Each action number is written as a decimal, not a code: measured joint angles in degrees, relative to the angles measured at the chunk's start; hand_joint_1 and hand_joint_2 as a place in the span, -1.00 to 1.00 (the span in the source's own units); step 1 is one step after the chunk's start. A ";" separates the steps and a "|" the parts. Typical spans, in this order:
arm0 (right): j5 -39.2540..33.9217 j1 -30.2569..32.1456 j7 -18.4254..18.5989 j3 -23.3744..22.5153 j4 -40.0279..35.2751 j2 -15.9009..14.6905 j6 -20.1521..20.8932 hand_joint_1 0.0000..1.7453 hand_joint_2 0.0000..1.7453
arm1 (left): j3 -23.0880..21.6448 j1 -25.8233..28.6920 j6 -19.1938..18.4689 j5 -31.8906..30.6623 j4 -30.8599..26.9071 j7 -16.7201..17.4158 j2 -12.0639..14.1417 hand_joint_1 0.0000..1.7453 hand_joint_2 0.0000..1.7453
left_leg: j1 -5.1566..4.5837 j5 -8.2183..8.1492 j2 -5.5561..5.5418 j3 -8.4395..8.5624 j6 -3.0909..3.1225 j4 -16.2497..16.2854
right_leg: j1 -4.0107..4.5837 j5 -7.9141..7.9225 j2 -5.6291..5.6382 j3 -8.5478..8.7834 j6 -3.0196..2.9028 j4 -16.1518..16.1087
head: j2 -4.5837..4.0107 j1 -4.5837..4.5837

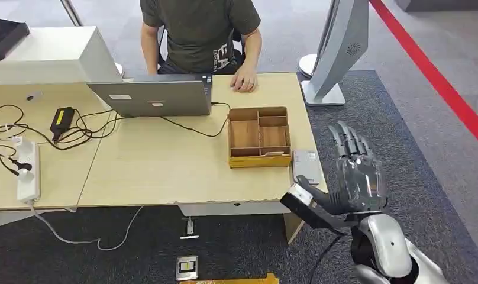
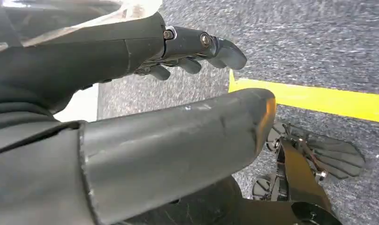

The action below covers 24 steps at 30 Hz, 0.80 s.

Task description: Pass the card to the sensor for recognition and then transmit it.

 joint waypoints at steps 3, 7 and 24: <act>2.74 2.87 0.13 0.81 -4.62 -0.37 1.29 -1.00 1.00 | 0.55 0.02 0.77 0.46 0.00 0.18 -0.42 -1.00 -1.00 | 0.00 -0.05 0.00 0.02 -0.05 -0.01 | 0.01 0.00 0.00 0.00 -0.01 0.00 | 0.00 -0.02; 3.55 3.95 0.26 2.42 -7.57 -0.26 3.06 -1.00 1.00 | 1.22 -0.07 1.77 0.81 -0.02 0.42 -1.09 -1.00 -1.00 | 0.00 -0.04 0.02 0.02 -0.05 -0.02 | 0.01 0.00 0.01 0.00 -0.02 0.00 | 0.00 -0.02; 2.69 2.38 -0.44 5.27 -2.43 7.63 7.85 -1.00 1.00 | 2.54 -0.26 -1.64 1.12 -0.15 -2.62 -1.71 -1.00 -1.00 | 0.03 -0.01 0.01 0.01 -0.09 -0.03 | 0.05 0.01 0.00 0.01 -0.04 0.03 | 0.00 -0.02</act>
